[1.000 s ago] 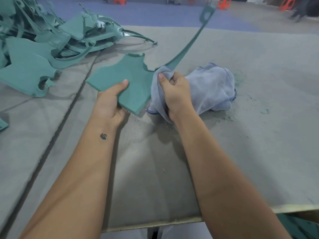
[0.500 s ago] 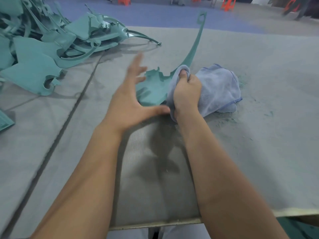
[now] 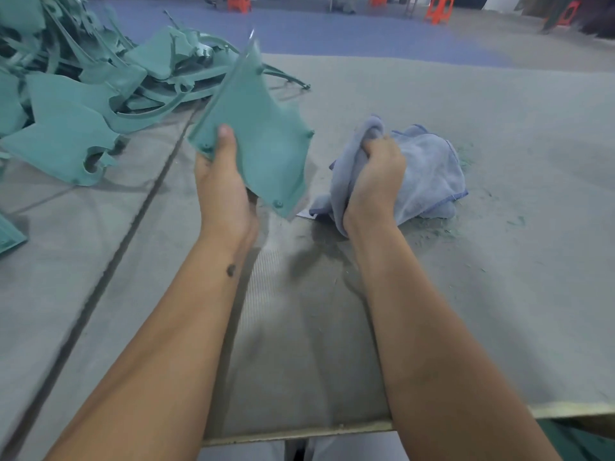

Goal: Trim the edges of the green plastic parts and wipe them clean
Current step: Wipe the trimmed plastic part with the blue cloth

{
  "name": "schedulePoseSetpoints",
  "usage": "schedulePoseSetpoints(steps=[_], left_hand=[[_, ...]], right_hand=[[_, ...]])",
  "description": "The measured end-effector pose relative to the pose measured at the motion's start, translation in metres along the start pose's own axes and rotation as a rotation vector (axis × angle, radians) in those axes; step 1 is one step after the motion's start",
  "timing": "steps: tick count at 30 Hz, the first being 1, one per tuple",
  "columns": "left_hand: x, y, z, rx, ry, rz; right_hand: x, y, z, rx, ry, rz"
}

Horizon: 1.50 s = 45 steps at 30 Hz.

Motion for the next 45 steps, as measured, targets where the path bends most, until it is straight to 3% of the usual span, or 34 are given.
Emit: schedulePoseSetpoints(steps=[3,7,9,12,14,18,21,24,29,32,34,36,39,45], left_hand=[[0.001,0.004,0.036,0.246,0.281,-0.062],[0.001,-0.006,0.044,0.117,0.293,0.040],[0.004,-0.015,0.051,0.092,0.328,0.094],[0.009,-0.022,0.058,0.125,0.419,0.142],[0.011,-0.026,0.059,0.155,0.451,0.166],[0.010,-0.031,0.057,0.041,0.401,0.226],[0.008,-0.033,0.058,0.018,0.388,0.246],[0.009,-0.032,0.059,0.044,0.394,0.248],[0.004,-0.019,0.052,0.342,0.390,0.147],[0.004,-0.018,0.056,0.337,0.406,0.141],[0.006,-0.022,0.058,0.337,0.424,0.156],[0.007,-0.026,0.057,0.337,0.423,0.183],[0.002,-0.019,0.052,0.339,0.343,0.153],[0.000,-0.006,0.056,0.458,0.412,0.039]], right_hand=[[0.007,0.000,0.024,0.166,0.234,-0.045],[0.023,-0.009,0.048,0.265,0.526,-0.106],[0.027,-0.032,0.049,0.415,0.613,0.013],[0.032,-0.076,0.026,0.695,0.655,0.350],[0.034,-0.087,0.020,0.805,0.719,0.434],[0.014,-0.072,0.016,0.831,0.532,0.340],[0.014,-0.072,0.015,0.942,0.515,0.318],[0.025,-0.092,0.004,0.956,0.495,0.494],[0.051,-0.114,-0.019,0.836,0.443,0.834],[0.046,-0.110,-0.024,0.854,0.393,0.853],[0.041,-0.110,-0.032,1.075,0.420,0.844],[0.031,-0.104,-0.039,1.261,0.398,0.757],[0.019,-0.094,-0.040,1.320,0.315,0.678],[0.051,-0.107,-0.029,0.979,0.423,0.896]])
Point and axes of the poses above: each hand's wrist, its own x-axis away from the middle knuckle, its own y-axis out of the back of the hand, z = x × y, the point moved 10 cm from there along -x, towards the middle knuckle, and after that the axes turned 9 degrees about z, right-handed, at the moved point
